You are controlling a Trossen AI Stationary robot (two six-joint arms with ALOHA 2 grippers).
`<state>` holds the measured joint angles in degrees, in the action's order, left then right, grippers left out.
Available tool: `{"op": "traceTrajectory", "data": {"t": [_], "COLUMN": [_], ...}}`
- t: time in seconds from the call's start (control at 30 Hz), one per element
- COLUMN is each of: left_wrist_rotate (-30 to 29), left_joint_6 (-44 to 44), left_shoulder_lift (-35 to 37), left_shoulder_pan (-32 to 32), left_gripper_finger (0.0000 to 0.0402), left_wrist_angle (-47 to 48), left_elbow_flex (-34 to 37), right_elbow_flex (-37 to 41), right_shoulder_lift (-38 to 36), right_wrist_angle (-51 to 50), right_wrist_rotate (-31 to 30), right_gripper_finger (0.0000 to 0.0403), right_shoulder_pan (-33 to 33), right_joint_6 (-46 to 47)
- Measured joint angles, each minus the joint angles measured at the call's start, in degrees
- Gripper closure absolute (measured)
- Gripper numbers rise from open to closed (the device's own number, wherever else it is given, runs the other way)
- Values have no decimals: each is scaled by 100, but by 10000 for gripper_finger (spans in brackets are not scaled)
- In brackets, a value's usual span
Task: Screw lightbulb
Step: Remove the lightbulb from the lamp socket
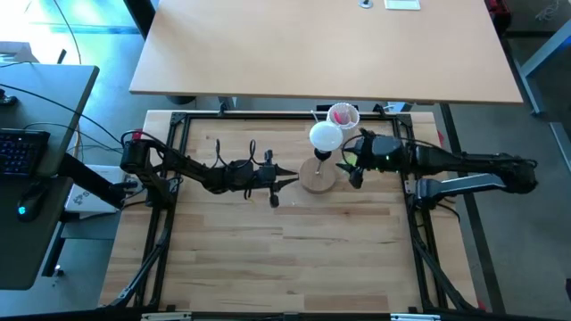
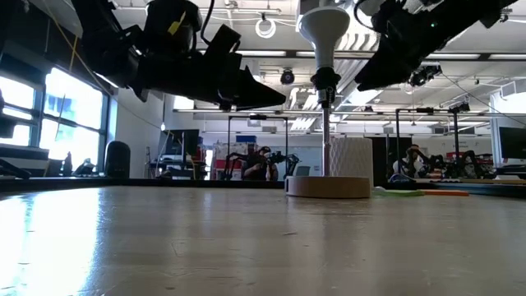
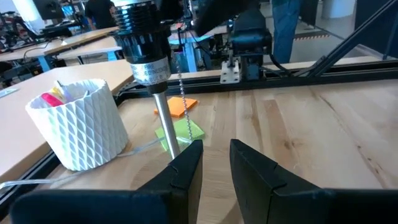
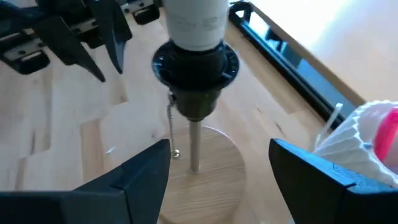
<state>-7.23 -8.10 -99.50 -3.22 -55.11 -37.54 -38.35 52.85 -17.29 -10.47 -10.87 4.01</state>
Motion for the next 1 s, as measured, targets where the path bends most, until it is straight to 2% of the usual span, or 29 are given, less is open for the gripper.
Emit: {"op": "traceTrajectory", "data": {"t": [0.2, 0.37, 0.57, 0.63, 0.77, 1.0], "left_wrist_rotate": [111, 1124, 1864, 2121, 2062, 2063], "left_joint_6": [-511, -455, -242, -247, -249, -499], "left_shoulder_lift": [-273, -901, -1726, -1867, -2059, -2305], "left_shoulder_pan": [-212, -684, -1006, -1034, -1030, -1021], "left_gripper_finger": [322, 281, 219, 209, 206, 233], "left_wrist_angle": [-234, -304, -276, -287, -205, 24], "left_elbow_flex": [-26, -478, -1228, -1416, -1753, -2232], "right_elbow_flex": [0, 3, 4, 4, 4, 4], "right_shoulder_lift": [1, 38, 41, 41, 39, 41], "right_wrist_angle": [-10, 2, 183, 202, 202, 211], "right_wrist_rotate": [-1042, -2058, -3132, -3380, -3765, -3931], "right_gripper_finger": [135, 135, 135, 135, 135, 135], "right_shoulder_pan": [1171, 2069, 2945, 3133, 3329, 3350], "right_joint_6": [900, 1546, 1798, 1806, 1808, 1909]}}
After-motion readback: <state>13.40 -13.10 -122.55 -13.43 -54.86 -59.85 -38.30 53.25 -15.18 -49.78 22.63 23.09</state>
